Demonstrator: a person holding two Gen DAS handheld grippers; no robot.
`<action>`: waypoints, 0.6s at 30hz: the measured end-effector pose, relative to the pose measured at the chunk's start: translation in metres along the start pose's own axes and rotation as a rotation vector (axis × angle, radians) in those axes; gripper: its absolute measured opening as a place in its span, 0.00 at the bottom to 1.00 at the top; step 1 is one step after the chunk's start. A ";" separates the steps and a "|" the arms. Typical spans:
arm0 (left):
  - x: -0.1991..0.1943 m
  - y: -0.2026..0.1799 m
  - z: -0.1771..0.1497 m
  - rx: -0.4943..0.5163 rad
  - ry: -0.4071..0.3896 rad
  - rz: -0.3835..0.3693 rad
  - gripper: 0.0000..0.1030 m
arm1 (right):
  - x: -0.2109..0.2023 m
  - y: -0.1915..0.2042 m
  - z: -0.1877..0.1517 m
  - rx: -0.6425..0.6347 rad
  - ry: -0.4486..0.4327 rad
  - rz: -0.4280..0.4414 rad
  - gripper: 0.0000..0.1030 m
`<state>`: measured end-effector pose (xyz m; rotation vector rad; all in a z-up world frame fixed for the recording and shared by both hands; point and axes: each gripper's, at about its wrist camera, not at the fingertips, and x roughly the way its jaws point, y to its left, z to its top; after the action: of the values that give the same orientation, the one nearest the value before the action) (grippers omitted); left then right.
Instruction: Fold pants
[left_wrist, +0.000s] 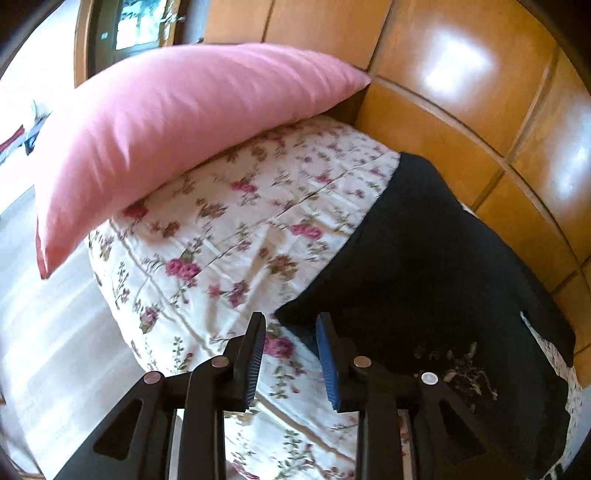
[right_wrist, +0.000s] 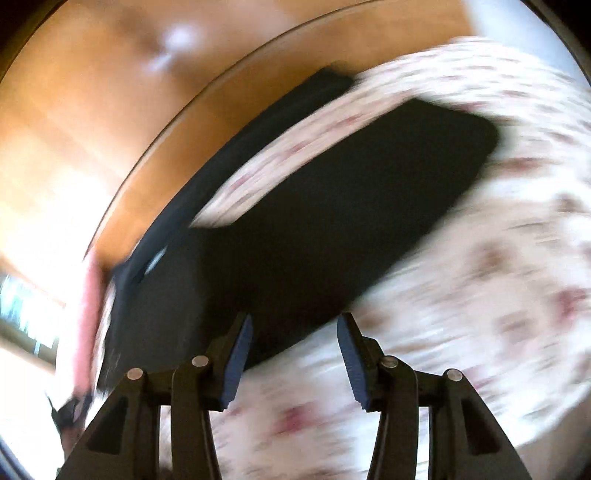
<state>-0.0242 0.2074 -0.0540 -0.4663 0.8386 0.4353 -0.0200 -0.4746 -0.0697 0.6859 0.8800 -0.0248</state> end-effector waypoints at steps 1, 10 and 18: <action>-0.002 -0.006 0.000 0.021 -0.006 -0.009 0.27 | -0.006 -0.020 0.012 0.058 -0.045 -0.043 0.49; -0.005 -0.086 -0.026 0.260 0.022 -0.167 0.28 | 0.004 -0.115 0.094 0.277 -0.184 -0.259 0.49; 0.001 -0.151 -0.057 0.418 0.081 -0.263 0.28 | 0.024 -0.099 0.123 0.187 -0.165 -0.325 0.13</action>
<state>0.0230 0.0533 -0.0550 -0.2018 0.9046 -0.0064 0.0531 -0.6162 -0.0867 0.6975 0.8282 -0.4532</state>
